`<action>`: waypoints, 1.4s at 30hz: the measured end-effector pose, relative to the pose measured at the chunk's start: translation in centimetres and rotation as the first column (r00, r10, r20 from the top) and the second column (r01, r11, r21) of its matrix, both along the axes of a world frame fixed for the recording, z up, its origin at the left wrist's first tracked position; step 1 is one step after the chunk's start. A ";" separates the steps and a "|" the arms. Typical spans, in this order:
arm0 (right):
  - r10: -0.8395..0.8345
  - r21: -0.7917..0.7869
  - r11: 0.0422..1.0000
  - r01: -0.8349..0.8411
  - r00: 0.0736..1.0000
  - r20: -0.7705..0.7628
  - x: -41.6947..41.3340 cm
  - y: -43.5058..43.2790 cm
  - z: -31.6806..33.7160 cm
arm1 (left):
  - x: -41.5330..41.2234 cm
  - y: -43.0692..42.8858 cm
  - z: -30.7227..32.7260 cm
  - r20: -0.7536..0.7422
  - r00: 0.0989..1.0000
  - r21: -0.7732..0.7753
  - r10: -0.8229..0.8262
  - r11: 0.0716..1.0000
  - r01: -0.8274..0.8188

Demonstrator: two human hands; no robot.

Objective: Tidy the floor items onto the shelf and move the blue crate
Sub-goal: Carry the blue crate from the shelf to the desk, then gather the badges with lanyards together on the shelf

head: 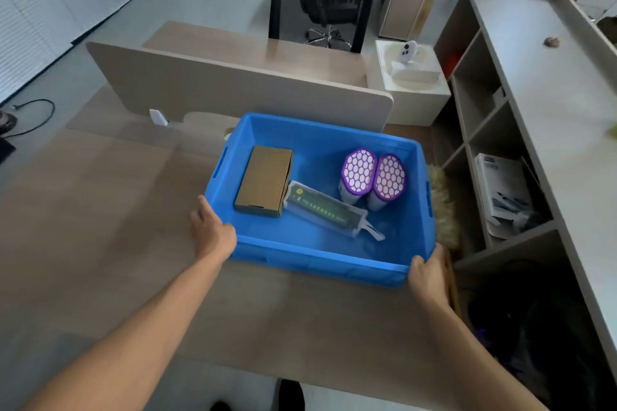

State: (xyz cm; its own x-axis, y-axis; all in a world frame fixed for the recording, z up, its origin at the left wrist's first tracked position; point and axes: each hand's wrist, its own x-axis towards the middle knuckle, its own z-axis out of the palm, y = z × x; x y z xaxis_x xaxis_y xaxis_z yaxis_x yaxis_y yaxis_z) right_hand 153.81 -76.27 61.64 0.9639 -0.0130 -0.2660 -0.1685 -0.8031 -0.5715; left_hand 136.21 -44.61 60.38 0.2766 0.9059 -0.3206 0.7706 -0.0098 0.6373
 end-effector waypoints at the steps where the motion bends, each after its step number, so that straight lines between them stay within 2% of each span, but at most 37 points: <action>1: -0.011 0.004 1.000 0.011 1.000 -0.004 0.0 0.3 0.2 | 0.0 0.2 0.0 0.005 1.000 -0.005 -0.007 1.000 0.007; 6: -0.059 0.135 0.988 0.069 0.996 -0.072 -0.1 1.1 0.3 | -0.2 0.9 0.0 0.024 0.998 -0.007 -0.050 0.999 0.051; 13: -0.102 0.185 0.976 0.111 0.993 -0.058 -1.0 0.7 -0.8 | -2.9 1.1 0.3 0.126 0.988 -0.051 -0.093 0.994 0.100; 17: -0.192 0.136 0.970 0.203 0.977 -0.091 -3.3 1.0 -1.6 | -7.0 0.6 -0.4 0.212 0.977 -0.102 0.006 0.995 0.016; 20: -0.201 0.145 0.960 0.239 0.951 -0.234 -6.8 1.8 -3.2 | -11.8 -0.1 -1.4 0.184 0.980 -0.149 0.079 0.988 -0.052; 22: -0.108 0.144 0.978 0.152 0.955 -0.275 -9.8 2.9 -5.1 | -16.4 -0.9 -2.5 0.165 0.980 -0.177 0.112 0.981 -0.082; 25: 0.227 0.126 0.972 -0.196 0.917 -0.328 -15.1 5.6 -6.8 | -24.6 -2.5 -4.7 0.122 0.973 -0.239 0.196 0.957 -0.163; 27: 0.450 0.142 0.891 -0.430 0.808 -0.380 -19.3 8.8 -7.0 | -30.7 -4.1 -6.6 0.072 0.955 -0.310 0.289 0.916 -0.254; 29: 0.625 0.145 0.749 -0.646 0.617 -0.478 -23.6 12.6 -7.6 | -36.8 -5.9 -8.7 0.019 0.910 -0.385 0.413 0.843 -0.375; 30: 0.696 0.136 0.647 -0.750 0.507 -0.509 -25.9 14.7 -7.9 | -39.6 -6.9 -9.2 -0.005 0.876 -0.424 0.482 0.792 -0.439; 33: 0.816 0.106 0.310 -0.945 0.207 -0.540 -33.2 21.4 -9.5 | -48.5 -10.5 -11.5 -0.124 0.703 -0.531 0.700 0.552 -0.643; 36: 0.844 0.095 0.034 -0.995 -0.022 -0.536 -41.7 28.6 -9.8 | -56.7 -13.7 -13.1 -0.228 0.462 -0.538 0.857 0.285 -0.793; 39: 0.848 0.071 -0.094 -0.993 -0.117 -0.518 -49.7 35.4 -9.8 | -63.4 -15.0 -13.6 -0.286 0.273 -0.561 0.919 0.070 -0.825; 40: 0.845 0.065 -0.121 -0.991 -0.137 -0.517 -52.0 37.6 -9.9 | -65.7 -15.3 -14.1 -0.316 0.228 -0.582 0.921 0.001 -0.813; 42: 0.837 0.061 -0.166 -0.984 -0.173 -0.520 -56.2 41.0 -9.7 | -69.9 -16.2 -16.0 -0.356 0.190 -0.606 0.915 -0.072 -0.792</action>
